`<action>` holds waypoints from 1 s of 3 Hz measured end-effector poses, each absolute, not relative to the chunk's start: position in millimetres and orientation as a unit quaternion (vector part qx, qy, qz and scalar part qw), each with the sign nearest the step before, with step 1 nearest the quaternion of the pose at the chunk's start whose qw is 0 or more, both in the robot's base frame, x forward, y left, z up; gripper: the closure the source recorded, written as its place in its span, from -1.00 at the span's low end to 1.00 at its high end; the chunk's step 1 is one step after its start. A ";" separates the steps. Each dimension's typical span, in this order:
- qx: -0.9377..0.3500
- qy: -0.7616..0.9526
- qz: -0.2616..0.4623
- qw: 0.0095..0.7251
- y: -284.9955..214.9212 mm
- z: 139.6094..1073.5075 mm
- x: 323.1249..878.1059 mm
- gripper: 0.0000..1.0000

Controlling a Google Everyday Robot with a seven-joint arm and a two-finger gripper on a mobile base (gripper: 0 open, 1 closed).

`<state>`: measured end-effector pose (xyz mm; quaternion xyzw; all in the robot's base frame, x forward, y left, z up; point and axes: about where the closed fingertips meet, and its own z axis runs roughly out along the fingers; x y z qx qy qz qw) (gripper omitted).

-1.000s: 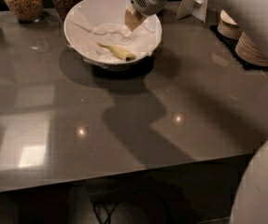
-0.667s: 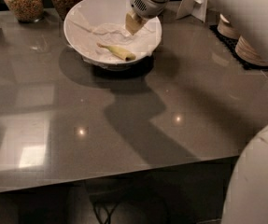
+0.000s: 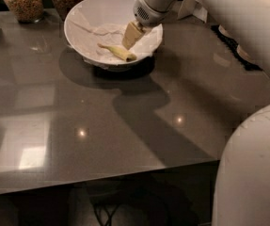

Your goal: Pick banana from white bowl

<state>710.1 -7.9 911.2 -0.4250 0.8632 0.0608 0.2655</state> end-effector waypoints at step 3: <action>-0.416 0.872 0.097 0.239 12.8 880.7 717.6 -0.30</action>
Offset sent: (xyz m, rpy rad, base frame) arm 0.0083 0.0149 -0.0225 0.0501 0.0594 0.0062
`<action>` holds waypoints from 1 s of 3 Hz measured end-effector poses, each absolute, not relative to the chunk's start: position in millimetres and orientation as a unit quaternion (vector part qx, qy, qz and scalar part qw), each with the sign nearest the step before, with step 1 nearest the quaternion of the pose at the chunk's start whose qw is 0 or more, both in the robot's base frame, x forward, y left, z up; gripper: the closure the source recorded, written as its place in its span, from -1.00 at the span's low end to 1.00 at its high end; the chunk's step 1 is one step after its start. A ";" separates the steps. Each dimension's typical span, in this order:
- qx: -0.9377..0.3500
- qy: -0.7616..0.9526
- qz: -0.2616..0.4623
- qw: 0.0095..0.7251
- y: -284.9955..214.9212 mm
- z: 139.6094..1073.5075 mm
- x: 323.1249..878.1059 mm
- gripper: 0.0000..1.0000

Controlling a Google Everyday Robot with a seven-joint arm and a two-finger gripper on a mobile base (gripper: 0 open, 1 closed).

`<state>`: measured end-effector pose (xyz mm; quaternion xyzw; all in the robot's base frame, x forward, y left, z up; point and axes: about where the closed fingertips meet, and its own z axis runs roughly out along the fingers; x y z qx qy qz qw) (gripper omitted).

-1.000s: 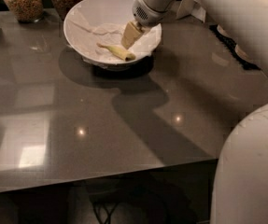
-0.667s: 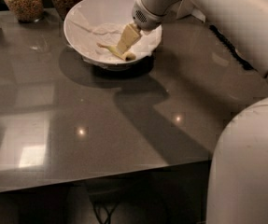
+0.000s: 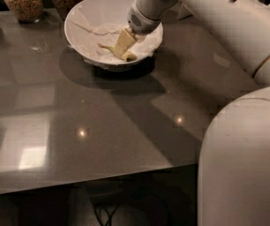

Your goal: Pick banana from white bowl

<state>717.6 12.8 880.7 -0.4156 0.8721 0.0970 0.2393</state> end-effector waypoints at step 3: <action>-0.389 0.898 0.106 0.175 17.2 845.6 715.1 -0.01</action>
Offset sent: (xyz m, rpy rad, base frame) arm 0.0001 0.0027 -0.0317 -0.0306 0.1429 -0.0656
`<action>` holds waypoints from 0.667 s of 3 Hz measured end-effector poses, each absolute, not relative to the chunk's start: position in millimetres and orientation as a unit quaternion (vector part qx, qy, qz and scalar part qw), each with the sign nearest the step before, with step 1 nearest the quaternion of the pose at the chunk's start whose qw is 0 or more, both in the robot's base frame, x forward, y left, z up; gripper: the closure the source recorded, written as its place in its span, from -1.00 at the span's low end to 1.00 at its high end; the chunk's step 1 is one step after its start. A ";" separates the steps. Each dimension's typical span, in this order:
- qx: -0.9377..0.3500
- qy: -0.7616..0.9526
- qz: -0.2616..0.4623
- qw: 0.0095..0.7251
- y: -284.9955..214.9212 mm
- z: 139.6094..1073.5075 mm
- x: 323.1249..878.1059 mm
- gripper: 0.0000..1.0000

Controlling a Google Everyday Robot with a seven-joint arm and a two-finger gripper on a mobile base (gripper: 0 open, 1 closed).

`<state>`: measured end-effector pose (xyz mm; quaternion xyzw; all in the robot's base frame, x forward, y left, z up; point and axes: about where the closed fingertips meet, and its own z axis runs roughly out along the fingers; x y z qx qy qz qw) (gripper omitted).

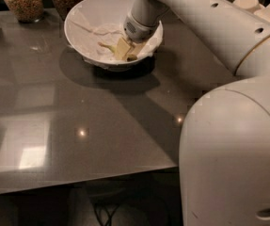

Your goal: Pick banana from white bowl

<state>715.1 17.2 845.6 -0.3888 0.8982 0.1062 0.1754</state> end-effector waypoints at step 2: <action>-0.388 0.901 0.103 0.166 18.3 847.8 713.7 0.84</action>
Offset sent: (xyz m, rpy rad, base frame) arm -0.0014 -0.0008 0.0156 -0.0179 0.0014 -0.0044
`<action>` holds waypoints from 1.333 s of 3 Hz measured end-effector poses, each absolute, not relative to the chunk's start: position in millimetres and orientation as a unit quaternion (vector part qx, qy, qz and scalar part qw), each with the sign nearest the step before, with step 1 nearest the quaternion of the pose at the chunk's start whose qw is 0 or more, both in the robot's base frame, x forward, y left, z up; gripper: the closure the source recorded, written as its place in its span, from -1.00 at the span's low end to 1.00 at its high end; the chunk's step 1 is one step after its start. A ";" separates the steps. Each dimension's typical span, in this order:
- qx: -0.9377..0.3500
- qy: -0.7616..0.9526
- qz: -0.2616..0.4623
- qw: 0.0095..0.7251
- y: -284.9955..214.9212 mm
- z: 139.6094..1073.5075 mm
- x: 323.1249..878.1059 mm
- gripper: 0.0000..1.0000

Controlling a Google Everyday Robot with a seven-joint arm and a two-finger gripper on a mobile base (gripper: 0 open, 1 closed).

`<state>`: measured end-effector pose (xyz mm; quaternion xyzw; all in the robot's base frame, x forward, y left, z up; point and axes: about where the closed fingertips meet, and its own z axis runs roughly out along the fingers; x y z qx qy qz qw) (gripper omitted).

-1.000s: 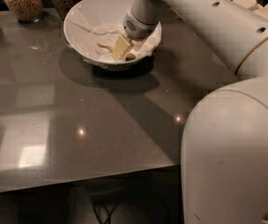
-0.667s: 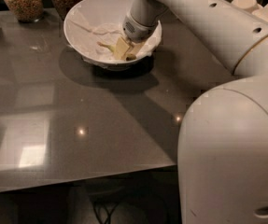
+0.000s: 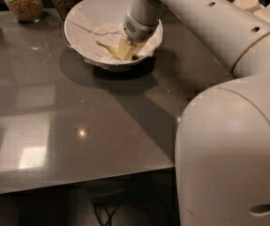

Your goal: Pick banana from white bowl

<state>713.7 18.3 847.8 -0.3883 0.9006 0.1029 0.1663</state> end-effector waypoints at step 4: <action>-0.416 0.880 0.066 0.218 21.0 903.0 716.2 1.00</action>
Offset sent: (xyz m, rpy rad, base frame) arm 0.0034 0.0041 0.0493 -0.0230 -0.0920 0.0274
